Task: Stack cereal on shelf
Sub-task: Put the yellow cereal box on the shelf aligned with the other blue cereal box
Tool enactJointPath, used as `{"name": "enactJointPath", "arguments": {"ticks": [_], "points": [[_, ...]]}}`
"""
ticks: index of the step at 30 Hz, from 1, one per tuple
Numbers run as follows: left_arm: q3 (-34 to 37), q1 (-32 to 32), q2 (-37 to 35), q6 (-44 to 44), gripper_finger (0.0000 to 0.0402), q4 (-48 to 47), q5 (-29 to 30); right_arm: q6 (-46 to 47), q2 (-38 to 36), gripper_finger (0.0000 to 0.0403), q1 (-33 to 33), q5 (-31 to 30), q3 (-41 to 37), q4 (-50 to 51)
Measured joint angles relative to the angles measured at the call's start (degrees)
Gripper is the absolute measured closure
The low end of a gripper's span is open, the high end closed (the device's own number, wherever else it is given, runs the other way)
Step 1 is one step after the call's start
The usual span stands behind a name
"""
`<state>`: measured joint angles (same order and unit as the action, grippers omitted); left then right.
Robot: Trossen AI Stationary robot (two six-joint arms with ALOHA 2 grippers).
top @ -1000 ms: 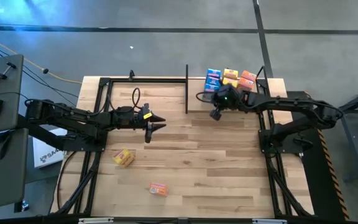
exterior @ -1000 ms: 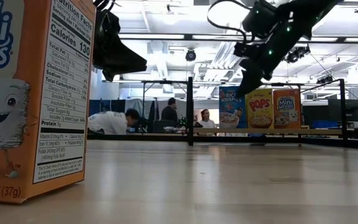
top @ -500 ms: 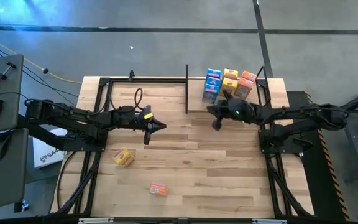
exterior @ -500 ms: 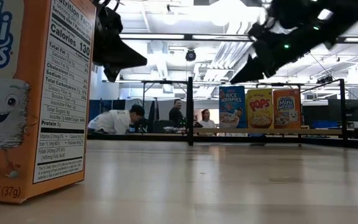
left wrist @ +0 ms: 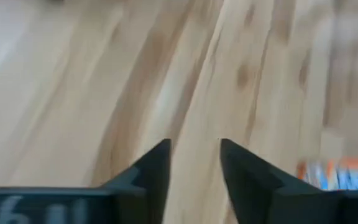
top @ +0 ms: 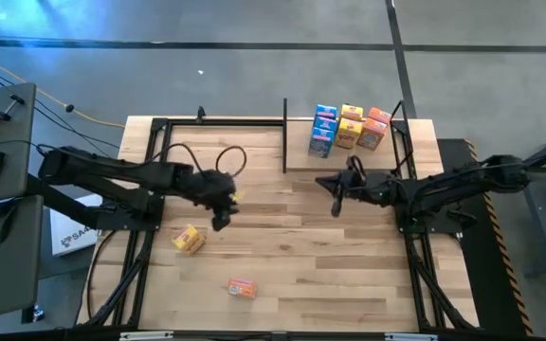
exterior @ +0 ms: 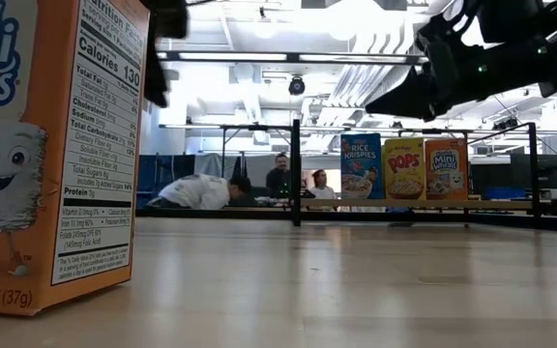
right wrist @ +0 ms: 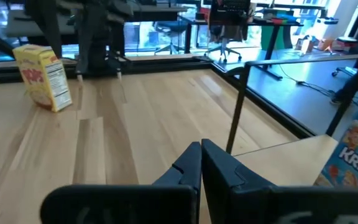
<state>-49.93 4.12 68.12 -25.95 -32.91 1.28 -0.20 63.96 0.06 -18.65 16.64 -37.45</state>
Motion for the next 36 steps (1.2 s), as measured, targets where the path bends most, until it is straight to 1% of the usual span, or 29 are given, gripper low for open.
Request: {"name": "enactJointPath", "arguments": {"ticks": [3, 6, 10, 12, 16, 21, 26, 32, 36], "points": [[-6.4, 4.5, 0.0, -7.7, 0.0225, -15.7, 1.6, -0.6, 0.0, 0.0403, 0.7, 0.0, 0.0, 0.4], [-10.9, 9.5, 0.0, -18.5, 0.0182, -27.3, 2.0, -0.9, 0.0, 0.0403, 0.8, 0.4, 0.0, 0.3], [-12.9, 15.3, 0.0, -34.6, 0.0134, -36.7, 0.6, -1.3, 0.0, 0.0403, 0.8, 0.7, 0.0, 0.4], [-12.6, 17.5, 0.0, -40.2, 0.0114, -39.5, -0.6, -1.3, 0.0, 0.0403, 0.8, 0.7, 0.0, 0.5], [-10.8, 20.7, 0.0, -46.2, 0.0084, -40.6, -0.9, -1.3, 0.0, 0.0403, 0.8, 1.2, 0.0, 0.5], [-8.2, 22.6, 0.0, -49.4, 0.0066, -40.4, -0.7, -1.3, 0.0, 0.0403, 0.8, 1.3, 0.0, 0.5], [-5.6, 24.7, 0.0, -52.3, 0.0064, -39.8, -1.3, -1.3, 0.0, 0.0403, 0.8, 1.3, 0.0, 0.5], [-3.4, 26.7, 0.0, -54.3, 0.0064, -35.2, -1.4, -1.3, 0.0, 0.0403, 0.8, 1.3, 0.0, 0.5], [-1.4, 27.4, 0.0, -55.3, 0.0079, -33.9, -1.4, -1.3, 0.0, 0.0403, 0.8, 1.3, 0.0, 0.5]]}}
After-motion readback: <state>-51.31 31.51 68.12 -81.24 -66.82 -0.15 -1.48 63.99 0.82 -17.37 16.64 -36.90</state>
